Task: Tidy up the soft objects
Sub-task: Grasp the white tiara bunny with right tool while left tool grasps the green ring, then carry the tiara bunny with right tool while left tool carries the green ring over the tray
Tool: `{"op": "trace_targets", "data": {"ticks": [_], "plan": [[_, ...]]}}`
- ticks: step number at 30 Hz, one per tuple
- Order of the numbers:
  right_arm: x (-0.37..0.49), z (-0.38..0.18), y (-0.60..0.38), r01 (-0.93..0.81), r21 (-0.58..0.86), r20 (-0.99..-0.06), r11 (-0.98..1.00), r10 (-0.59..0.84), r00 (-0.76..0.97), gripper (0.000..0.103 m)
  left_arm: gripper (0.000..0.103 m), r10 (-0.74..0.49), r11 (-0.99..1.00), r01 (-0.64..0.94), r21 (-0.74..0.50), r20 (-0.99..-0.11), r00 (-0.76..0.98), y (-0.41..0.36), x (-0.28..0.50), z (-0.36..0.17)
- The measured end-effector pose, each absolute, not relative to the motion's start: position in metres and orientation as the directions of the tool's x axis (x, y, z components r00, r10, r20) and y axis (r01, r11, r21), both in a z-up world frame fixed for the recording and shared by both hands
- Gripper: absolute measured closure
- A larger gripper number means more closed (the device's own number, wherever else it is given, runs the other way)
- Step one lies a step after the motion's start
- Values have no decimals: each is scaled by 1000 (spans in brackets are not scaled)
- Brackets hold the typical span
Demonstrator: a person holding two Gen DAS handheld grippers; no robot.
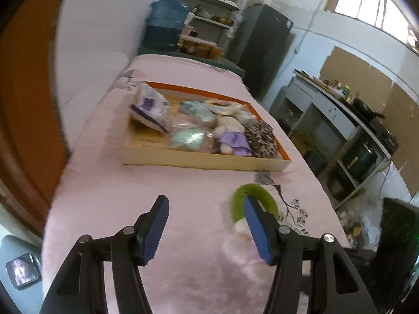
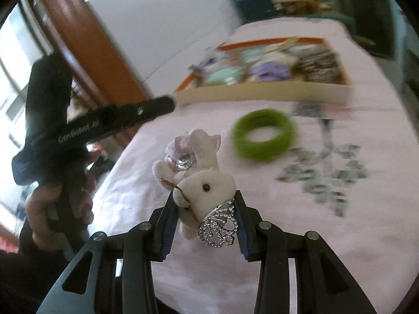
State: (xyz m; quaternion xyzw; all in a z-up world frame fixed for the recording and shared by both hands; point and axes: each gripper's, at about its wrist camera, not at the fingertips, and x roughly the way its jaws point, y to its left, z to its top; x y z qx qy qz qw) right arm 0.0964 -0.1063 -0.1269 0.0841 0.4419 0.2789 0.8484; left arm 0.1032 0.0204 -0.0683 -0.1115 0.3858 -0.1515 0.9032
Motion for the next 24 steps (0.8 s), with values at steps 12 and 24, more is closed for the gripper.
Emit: {"op": "trace_targets", "data": {"ticks": [12, 24], "plan": [[78, -107, -210, -148, 366, -665, 919, 369, 650, 63, 44, -333, 940, 269, -211, -747, 576, -57, 137, -108], [87, -123, -204, -156, 407, -660, 900, 408, 631, 62, 89, -318, 945, 249, -210, -757, 570, -52, 131, -117]]}}
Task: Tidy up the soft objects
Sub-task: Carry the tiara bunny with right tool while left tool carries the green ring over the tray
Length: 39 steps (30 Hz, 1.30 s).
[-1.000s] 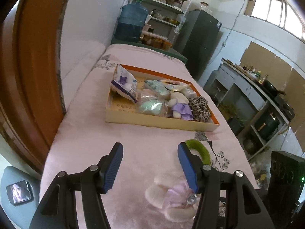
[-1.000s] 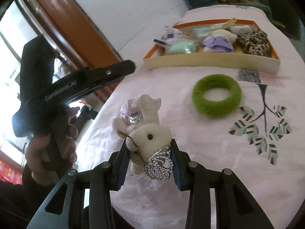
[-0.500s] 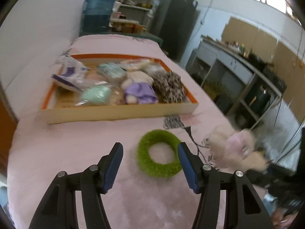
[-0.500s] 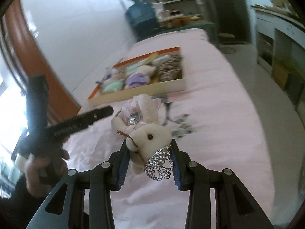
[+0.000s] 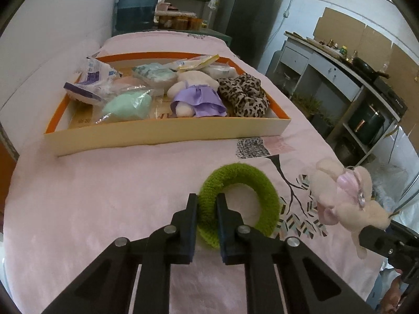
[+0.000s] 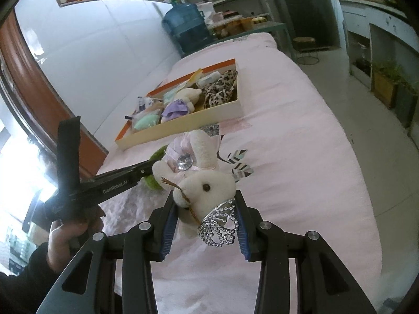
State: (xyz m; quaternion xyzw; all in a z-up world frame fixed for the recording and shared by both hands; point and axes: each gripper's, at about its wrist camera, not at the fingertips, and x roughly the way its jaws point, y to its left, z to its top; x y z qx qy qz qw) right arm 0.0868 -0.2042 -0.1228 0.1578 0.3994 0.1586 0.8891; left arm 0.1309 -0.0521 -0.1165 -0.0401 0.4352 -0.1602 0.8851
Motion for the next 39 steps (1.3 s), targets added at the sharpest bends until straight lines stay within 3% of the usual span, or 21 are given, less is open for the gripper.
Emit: {"op": "trace_targets", "data": {"ticks": [19, 39], "plan": [[114, -95, -175, -224, 348, -637, 910, 405, 656, 62, 89, -311, 950, 217, -224, -627, 714, -15, 118, -38], [186, -48, -153, -259, 294, -571, 920, 386, 725, 62, 89, -194, 980, 135, -145, -565, 802, 2, 167, -1]]}}
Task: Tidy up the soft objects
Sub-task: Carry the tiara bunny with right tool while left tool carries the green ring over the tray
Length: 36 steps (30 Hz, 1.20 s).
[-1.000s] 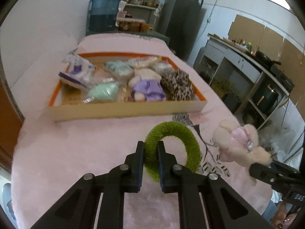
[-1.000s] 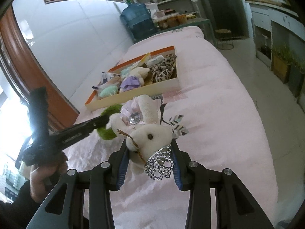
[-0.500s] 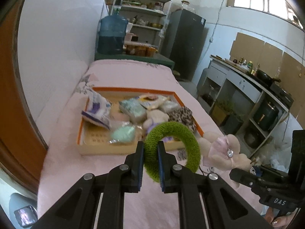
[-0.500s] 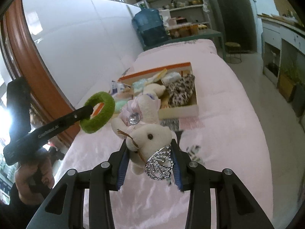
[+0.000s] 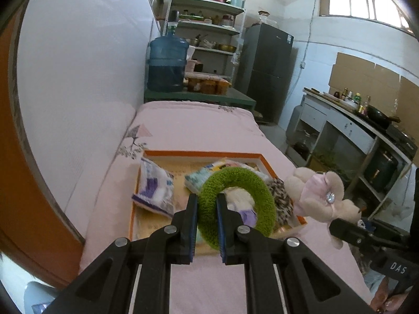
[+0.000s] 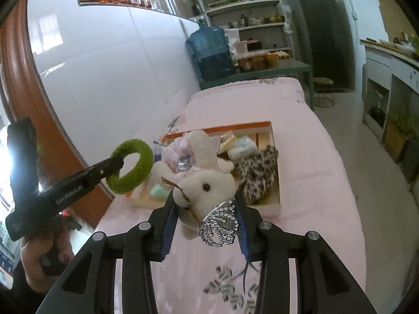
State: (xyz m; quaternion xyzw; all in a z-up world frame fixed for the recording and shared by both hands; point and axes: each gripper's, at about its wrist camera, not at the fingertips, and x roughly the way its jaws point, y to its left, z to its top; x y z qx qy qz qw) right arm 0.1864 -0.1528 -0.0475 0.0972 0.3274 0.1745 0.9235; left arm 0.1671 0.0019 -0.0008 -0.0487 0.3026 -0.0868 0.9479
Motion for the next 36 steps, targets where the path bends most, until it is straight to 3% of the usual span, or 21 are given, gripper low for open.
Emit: {"op": "trace_targets", "data": {"ticks": [21, 36], "plan": [[277, -44, -121, -313, 248, -575, 917, 399, 714, 62, 89, -133, 989, 74, -125, -579, 805, 16, 254, -8], [329, -72, -100, -283, 235, -618, 930, 368, 695, 62, 89, -113, 988, 23, -150, -620, 776, 22, 291, -42]]}}
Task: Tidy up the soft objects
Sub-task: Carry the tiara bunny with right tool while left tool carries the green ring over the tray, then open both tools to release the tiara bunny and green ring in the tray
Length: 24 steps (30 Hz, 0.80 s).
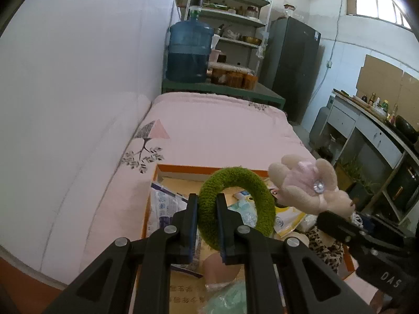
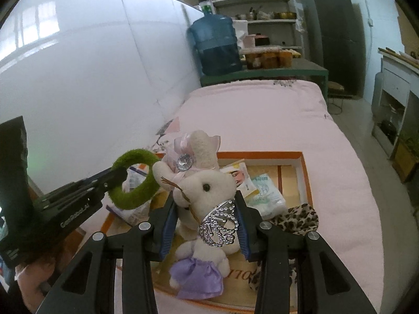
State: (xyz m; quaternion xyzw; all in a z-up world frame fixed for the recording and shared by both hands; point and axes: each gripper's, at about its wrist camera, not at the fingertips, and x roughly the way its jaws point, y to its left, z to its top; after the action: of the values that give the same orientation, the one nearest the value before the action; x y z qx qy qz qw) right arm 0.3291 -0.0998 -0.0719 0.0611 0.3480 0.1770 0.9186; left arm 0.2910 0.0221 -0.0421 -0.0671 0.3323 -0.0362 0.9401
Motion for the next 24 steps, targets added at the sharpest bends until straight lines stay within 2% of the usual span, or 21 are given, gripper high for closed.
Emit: {"op": "trace_targets", "data": {"ticks": [17, 24], "plan": [[353, -111, -89, -273, 195, -661, 942, 332, 673, 60, 89, -88, 987, -23, -159, -656, 750, 29, 310, -84], [351, -120, -90, -281, 199, -643, 939, 341, 686, 58, 89, -95, 987, -16, -158, -664, 741, 29, 314, -96]]}}
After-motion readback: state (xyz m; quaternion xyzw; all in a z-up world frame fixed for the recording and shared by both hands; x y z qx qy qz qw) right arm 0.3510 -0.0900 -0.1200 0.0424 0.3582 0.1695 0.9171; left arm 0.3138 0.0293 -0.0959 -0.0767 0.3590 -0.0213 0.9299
